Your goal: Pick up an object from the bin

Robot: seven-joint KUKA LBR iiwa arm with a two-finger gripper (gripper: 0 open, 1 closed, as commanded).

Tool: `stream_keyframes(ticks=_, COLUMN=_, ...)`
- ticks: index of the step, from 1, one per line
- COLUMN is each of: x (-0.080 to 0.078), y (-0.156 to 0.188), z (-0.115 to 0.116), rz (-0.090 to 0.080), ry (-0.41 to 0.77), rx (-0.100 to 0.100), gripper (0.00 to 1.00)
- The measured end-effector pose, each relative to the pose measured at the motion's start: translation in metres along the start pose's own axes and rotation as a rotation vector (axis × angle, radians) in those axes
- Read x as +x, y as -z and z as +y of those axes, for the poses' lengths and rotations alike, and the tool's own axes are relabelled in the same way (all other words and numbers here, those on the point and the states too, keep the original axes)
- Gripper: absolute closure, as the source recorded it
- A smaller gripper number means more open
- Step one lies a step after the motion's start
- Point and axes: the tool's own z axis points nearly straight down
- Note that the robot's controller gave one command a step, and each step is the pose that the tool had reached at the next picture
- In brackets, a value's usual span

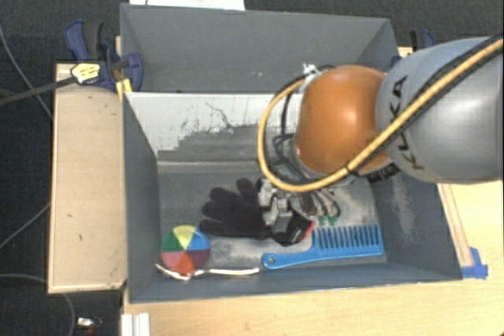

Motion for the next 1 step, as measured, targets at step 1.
stream_keyframes(ticks=1, x=0.0044, y=-0.0334, z=0.0262, rz=0.005, ry=0.126, rx=0.001, gripper=1.00)
